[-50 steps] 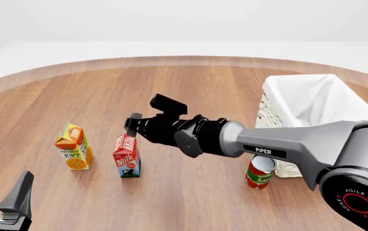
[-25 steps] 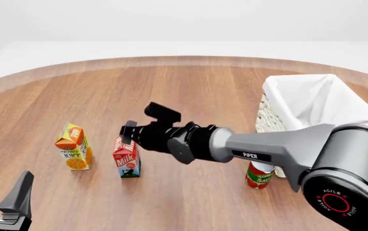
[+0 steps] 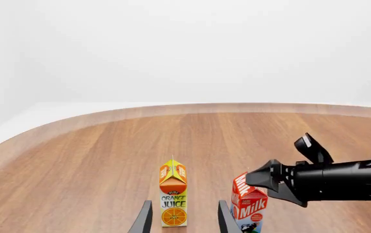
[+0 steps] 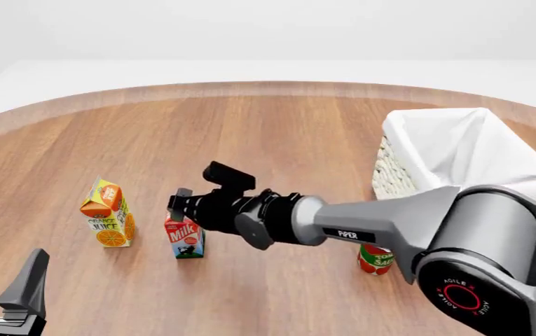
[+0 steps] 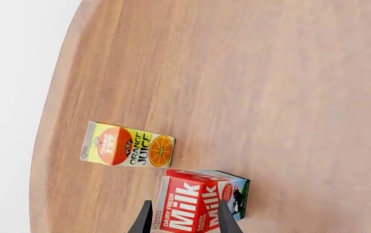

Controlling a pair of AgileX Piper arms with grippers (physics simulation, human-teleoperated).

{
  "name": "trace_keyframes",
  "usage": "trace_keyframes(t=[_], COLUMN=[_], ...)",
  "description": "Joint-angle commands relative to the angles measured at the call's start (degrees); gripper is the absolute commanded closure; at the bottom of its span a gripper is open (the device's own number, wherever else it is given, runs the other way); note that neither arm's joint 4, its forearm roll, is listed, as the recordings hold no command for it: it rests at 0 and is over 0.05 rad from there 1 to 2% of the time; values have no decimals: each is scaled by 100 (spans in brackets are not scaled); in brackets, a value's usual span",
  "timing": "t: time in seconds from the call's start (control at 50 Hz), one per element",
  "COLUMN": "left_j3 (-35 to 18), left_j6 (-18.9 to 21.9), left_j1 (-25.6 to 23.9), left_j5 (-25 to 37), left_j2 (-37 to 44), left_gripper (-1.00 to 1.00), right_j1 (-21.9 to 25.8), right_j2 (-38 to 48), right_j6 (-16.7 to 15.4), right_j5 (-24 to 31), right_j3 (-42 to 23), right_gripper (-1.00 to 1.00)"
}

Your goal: Pick the milk and place it in the basket.

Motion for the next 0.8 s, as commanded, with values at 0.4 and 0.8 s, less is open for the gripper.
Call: trace_keyframes(t=[0.4, 0.8], left_j3=[0, 0], left_j6=[0, 0], left_j1=[0, 0], left_j5=[0, 0], left_j2=[0, 0], left_gripper=[-100, -100], right_j1=[190, -10], right_j2=[373, -87], right_j6=[270, -383], right_j5=[-271, -145], right_j3=[3, -26], right_gripper=[100, 100])
